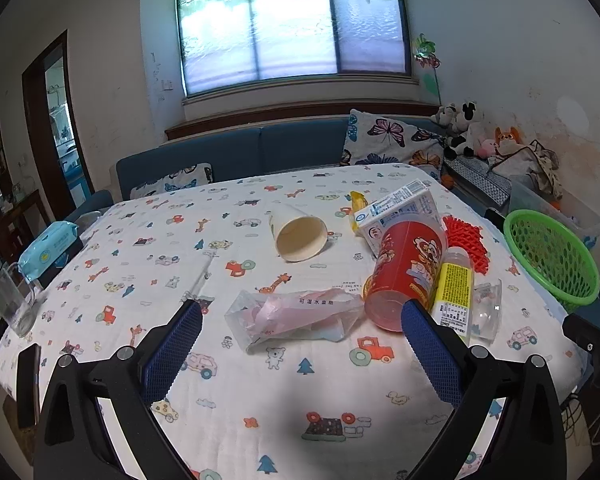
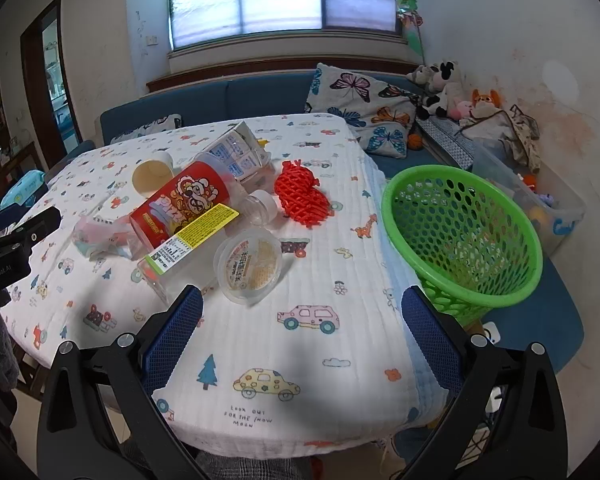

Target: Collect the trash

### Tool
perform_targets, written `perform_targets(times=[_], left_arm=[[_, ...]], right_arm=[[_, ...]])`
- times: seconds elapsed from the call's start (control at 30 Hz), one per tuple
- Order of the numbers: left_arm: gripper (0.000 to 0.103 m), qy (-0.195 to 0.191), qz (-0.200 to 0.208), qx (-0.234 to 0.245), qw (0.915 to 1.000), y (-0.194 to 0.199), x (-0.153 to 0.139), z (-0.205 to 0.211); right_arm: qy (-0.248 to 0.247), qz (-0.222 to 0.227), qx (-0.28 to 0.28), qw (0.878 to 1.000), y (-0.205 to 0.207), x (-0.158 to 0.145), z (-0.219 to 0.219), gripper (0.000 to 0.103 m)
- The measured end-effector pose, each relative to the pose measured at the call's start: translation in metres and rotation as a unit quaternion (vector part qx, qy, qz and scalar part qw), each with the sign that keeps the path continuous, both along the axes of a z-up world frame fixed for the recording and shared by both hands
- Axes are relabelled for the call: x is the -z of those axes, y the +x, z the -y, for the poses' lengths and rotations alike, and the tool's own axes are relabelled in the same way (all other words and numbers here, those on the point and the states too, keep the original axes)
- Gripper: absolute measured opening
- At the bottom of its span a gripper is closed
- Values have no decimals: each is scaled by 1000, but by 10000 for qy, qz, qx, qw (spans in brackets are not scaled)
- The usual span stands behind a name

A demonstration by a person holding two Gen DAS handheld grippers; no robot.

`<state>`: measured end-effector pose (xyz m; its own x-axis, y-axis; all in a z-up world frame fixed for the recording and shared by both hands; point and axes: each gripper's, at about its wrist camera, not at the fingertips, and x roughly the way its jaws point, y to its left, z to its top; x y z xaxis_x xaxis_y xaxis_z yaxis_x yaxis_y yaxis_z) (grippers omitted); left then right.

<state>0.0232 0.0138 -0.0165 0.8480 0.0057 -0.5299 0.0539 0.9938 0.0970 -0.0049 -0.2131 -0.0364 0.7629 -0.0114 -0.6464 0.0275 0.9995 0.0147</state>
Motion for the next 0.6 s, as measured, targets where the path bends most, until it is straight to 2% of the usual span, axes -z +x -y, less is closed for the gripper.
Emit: perform_targets(times=[0.33,0.6], left_arm=[[97,-22,-19,-62,10000,9,-3,-10],[97,-56,-120,-109,9999,21,-1,-19]], right_arm=[[6,-33,-233,9997,12,4,-5,99],[365,-258,-777,9960,33,18,-8,99]])
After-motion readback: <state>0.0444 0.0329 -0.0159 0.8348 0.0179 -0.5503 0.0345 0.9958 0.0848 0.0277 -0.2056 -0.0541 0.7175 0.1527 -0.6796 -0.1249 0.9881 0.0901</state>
